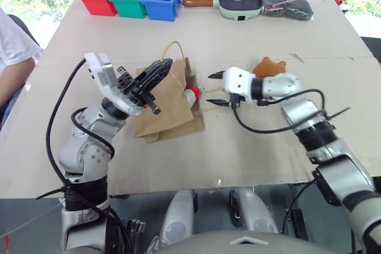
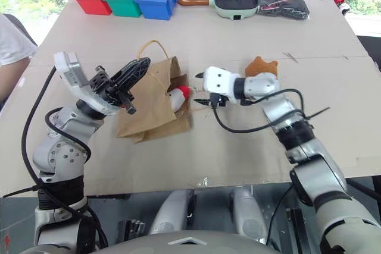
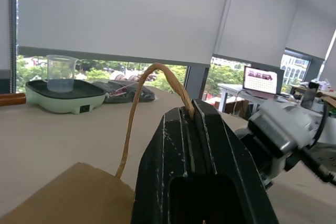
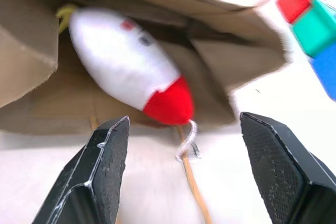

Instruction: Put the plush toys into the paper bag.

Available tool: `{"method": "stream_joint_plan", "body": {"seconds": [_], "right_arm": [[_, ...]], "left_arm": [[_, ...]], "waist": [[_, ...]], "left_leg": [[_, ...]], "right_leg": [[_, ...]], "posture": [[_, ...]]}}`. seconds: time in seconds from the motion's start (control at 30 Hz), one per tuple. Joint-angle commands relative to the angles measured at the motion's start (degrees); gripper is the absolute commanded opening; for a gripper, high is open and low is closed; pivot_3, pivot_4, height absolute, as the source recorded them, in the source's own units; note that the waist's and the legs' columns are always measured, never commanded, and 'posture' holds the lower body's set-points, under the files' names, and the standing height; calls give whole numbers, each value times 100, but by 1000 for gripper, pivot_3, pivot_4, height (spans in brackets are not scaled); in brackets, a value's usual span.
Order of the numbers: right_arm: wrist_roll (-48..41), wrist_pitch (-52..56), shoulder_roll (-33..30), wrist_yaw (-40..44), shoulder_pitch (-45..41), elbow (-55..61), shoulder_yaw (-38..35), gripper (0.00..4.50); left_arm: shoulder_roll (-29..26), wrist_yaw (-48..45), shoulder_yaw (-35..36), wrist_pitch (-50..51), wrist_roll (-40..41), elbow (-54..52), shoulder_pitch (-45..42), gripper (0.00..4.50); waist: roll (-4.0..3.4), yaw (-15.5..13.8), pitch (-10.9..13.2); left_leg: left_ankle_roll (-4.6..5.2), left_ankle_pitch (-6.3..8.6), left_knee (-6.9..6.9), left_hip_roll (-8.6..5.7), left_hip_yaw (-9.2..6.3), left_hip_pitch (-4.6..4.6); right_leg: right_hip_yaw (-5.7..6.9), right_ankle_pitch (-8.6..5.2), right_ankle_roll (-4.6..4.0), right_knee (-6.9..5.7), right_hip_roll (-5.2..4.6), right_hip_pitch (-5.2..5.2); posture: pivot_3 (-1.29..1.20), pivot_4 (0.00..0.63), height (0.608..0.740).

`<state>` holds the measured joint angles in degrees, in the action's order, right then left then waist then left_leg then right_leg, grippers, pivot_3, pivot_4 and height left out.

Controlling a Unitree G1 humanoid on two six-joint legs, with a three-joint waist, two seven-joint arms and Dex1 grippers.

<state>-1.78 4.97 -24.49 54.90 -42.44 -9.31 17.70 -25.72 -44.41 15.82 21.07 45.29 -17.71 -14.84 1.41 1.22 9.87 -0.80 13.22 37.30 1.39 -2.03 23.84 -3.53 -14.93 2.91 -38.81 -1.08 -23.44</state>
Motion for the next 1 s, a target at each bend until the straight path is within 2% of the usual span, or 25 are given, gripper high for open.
{"method": "stream_joint_plan", "body": {"seconds": [0.03,0.1,0.23,0.33,0.37,0.4,0.47,0.53,0.63,0.73,0.87,1.0], "right_arm": [[103,1344,-382,-709,-85,308,-733,3180],[417,2148,-470,-1161,-291,-38,-777,3180],[1069,2489,-565,-1447,-709,-1388,-346,3180],[1156,2140,-228,-1698,-1204,-2965,-336,2348],[1194,1994,-188,-1754,-1311,-3286,-339,1821],[1224,1863,-186,-1803,-1369,-3439,-353,1464],[1242,1590,-235,-1761,-1390,-3476,-356,466],[1098,1228,-404,-1465,-1178,-2821,-426,47],[114,576,-522,-308,-562,-792,-662,47],[-51,521,-341,35,-233,467,-323,47],[285,50,227,188,-236,665,475,47],[317,-756,853,628,-423,75,1092,47]], "left_arm": [[-54,140,286,-134,143,-382,104,0],[-40,211,317,-136,156,-444,127,0],[6,337,287,-135,143,-570,129,0],[56,382,213,-150,133,-630,105,0],[64,389,194,-148,134,-648,102,0],[69,399,184,-142,143,-665,101,0],[73,396,170,-123,168,-700,111,0],[73,350,171,-59,288,-711,105,0],[-16,220,171,103,562,-650,4,0],[-89,168,126,214,692,-499,-224,0],[-72,59,-50,234,596,-191,-589,0],[-25,-18,-256,146,402,55,-790,0]], "waist": [[0,-9,0],[0,-15,0],[2,-8,-1],[2,32,-1],[2,59,-1],[2,83,-1],[7,86,-4],[7,82,-4],[5,78,-1],[-3,154,5],[-2,138,4],[-1,102,5]], "left_leg": [[0,0,2,0,3,0],[0,0,5,-2,5,-2],[0,0,4,-4,12,-6],[0,0,0,-4,17,-4],[0,0,-1,-4,18,-4],[0,0,1,-3,17,-4],[0,0,1,-3,15,-4],[0,0,1,-3,15,-3],[1,0,2,-4,10,3],[1,1,1,2,7,2],[1,0,1,8,2,-9],[0,0,3,3,2,-4]], "right_leg": [[-1,0,0,0,0,0],[-3,0,0,-2,0,1],[-11,0,-1,-2,4,1],[-17,0,-1,4,5,0],[-18,0,-1,5,5,0],[-18,0,0,4,5,0],[-16,1,0,5,4,2],[-16,1,0,4,4,2],[-13,1,1,6,3,1],[-15,0,2,4,7,-1],[-8,0,2,-6,17,1],[-5,0,1,-4,13,1]], "posture": [[0,150,740],[0,150,740],[0,150,740],[0,150,740],[0,150,740],[0,150,740],[0,150,740],[0,150,740],[0,150,740],[0,150,740],[0,150,740],[0,150,740]]}}
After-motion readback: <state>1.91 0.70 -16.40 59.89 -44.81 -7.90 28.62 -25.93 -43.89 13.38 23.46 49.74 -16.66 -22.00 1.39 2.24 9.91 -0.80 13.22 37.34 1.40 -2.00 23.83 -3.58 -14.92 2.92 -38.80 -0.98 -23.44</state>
